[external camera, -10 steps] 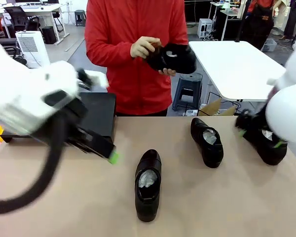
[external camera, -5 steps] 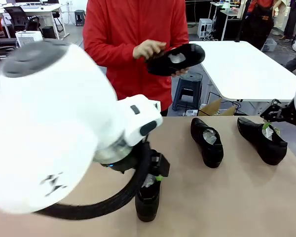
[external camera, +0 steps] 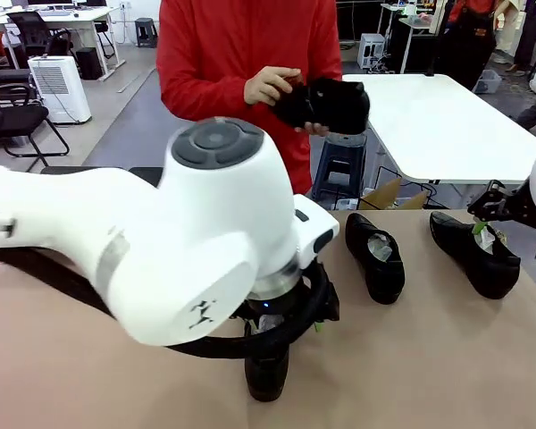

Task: Organize the shoes by placing them on the stand.
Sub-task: Place the Shoe from the middle of the table onto the Shoes Stand, then pick up one Shoe and place it in the middle of the table.

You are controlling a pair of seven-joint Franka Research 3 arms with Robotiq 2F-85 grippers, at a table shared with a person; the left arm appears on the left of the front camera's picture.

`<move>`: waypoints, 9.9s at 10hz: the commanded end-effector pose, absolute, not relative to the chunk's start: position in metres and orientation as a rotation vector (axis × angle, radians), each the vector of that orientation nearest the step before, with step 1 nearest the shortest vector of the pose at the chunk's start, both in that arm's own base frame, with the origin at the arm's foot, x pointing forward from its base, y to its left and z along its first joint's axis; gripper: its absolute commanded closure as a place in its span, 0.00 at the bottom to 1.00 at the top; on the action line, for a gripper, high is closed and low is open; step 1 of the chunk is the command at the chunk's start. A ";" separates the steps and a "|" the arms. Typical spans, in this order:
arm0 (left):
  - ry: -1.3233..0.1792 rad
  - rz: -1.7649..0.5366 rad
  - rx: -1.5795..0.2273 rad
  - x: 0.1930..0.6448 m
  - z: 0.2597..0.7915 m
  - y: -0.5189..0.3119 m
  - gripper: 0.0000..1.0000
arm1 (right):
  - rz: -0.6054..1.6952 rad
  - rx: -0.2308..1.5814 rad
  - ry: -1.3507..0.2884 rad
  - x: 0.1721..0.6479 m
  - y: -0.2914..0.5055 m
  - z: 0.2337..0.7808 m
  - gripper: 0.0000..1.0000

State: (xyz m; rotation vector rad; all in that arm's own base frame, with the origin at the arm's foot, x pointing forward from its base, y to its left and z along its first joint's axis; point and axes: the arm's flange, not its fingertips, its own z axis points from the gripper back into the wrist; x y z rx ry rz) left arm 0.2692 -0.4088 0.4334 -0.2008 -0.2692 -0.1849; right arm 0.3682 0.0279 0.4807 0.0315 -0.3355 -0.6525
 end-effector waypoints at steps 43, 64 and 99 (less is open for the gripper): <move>-0.594 -0.089 -0.117 0.421 0.518 -0.196 1.00 | -0.646 0.028 -0.339 0.368 0.029 0.482 0.00; -0.608 -0.076 0.220 0.549 0.436 -0.184 1.00 | -0.646 0.028 -0.339 0.368 0.029 0.482 0.00; -0.788 -0.111 0.189 0.448 0.512 -0.189 0.01 | -0.646 0.028 -0.339 0.368 0.029 0.482 0.00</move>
